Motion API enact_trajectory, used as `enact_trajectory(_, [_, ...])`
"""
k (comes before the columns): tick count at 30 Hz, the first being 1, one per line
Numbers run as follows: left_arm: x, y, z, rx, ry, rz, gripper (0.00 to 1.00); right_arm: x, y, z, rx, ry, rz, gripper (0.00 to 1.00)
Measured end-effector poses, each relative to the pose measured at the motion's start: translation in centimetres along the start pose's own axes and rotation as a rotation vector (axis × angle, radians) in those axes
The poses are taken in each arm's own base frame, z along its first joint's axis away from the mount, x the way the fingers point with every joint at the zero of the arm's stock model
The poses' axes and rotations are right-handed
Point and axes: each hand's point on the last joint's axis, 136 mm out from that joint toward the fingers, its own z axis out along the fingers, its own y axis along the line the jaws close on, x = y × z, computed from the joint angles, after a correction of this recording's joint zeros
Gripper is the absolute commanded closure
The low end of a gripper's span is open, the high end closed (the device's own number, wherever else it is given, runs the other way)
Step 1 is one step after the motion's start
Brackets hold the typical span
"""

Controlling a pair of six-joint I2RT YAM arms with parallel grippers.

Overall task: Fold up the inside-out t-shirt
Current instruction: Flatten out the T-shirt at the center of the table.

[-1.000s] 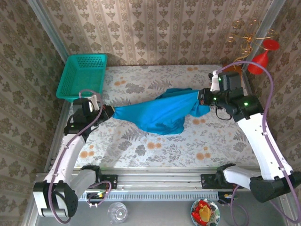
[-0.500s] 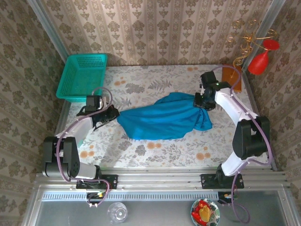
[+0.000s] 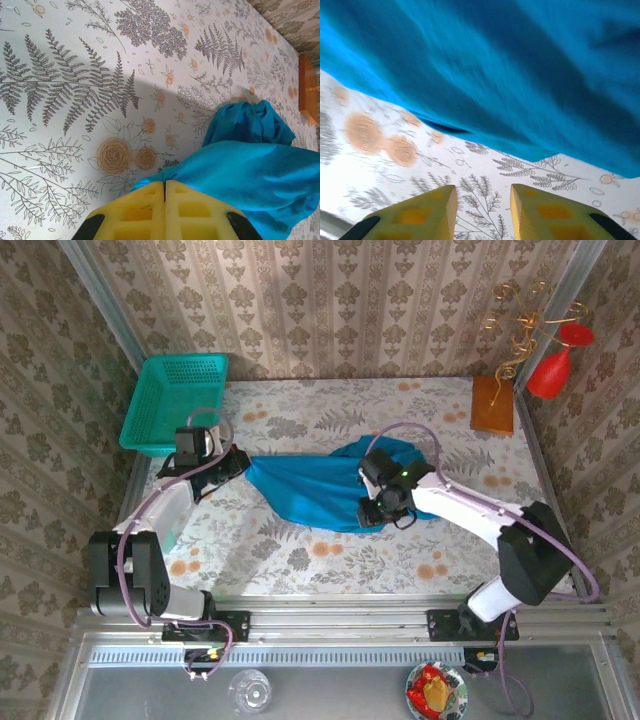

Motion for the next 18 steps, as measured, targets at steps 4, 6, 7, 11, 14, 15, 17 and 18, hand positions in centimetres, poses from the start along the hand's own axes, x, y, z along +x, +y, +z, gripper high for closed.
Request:
enact_trajectory(4, [0.0,-0.1,0.0,0.004,0.000,0.001,1.00,1.0,-1.3,2.9,0.089,0.059,0.049,0.47])
enact_trajectory(6, [0.0,-0.1,0.0,0.005,0.000,0.001,1.00,1.2,-2.0,3.7,0.122,0.060,0.088,0.47])
enact_trajectory(7, [0.0,-0.1,0.0,0.005,0.000,0.001,1.00,1.3,-2.2,4.0,0.133,0.059,0.100,0.47])
enact_trajectory(11, [0.0,-0.1,0.0,0.006,0.000,0.001,1.00,0.7,-2.5,5.1,0.151,0.034,0.149,0.60])
enact_trajectory(14, [0.0,-0.2,0.0,0.009,0.001,0.001,1.00,0.3,-2.8,5.6,0.166,0.021,0.172,0.80])
enact_trajectory(15, [0.0,-0.2,0.0,0.009,0.001,0.002,1.00,0.1,-2.7,5.6,0.163,0.013,0.172,0.88])
enact_trajectory(17, [-0.2,-0.3,-0.1,0.013,-0.001,0.003,1.00,-0.1,-2.7,5.5,0.163,0.000,0.184,0.99])
enact_trajectory(18, [-0.4,-0.5,-0.1,0.016,-0.005,0.006,1.00,-0.2,-2.7,5.4,0.165,-0.004,0.185,1.00])
